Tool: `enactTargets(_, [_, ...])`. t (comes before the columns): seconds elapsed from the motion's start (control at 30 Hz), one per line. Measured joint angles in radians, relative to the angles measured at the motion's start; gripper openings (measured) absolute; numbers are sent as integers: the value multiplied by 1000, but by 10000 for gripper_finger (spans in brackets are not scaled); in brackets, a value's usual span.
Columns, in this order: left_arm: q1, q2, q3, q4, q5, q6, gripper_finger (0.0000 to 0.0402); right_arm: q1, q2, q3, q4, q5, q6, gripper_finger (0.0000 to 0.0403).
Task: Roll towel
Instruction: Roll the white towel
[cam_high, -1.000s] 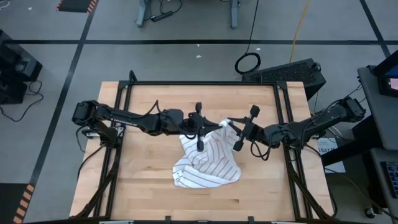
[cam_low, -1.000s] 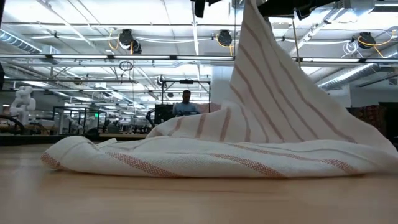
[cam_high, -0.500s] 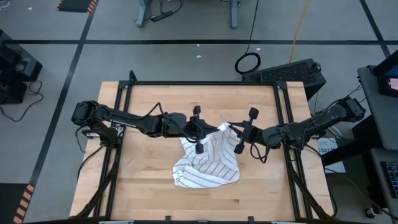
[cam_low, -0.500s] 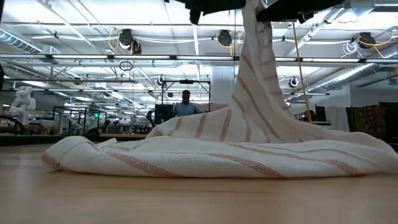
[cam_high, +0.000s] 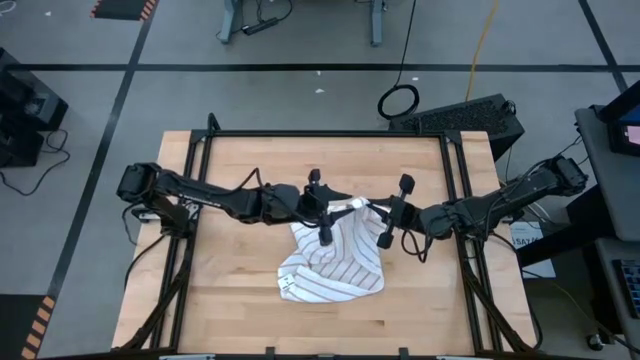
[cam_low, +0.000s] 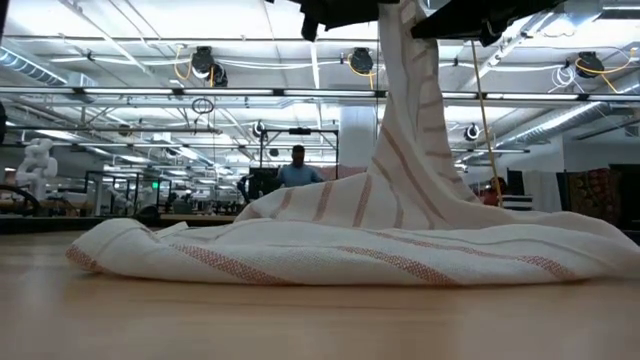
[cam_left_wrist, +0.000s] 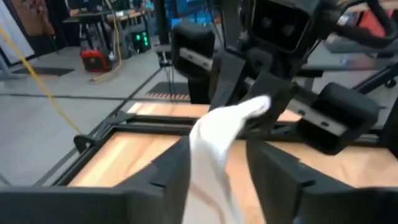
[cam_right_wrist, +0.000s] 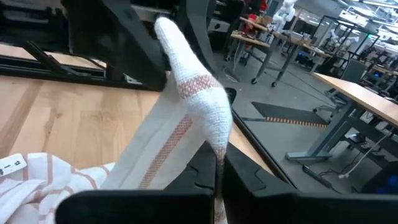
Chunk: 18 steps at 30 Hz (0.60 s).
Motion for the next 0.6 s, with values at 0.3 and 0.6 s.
enactTargets(0.3, [3, 28, 0, 34, -39, 57, 84, 0, 0, 0, -11, 0, 8, 2])
enactTargets(0.6, [0, -37, 0, 4, 124, 82, 6, 26, -4, 0, -85, -27, 79, 52])
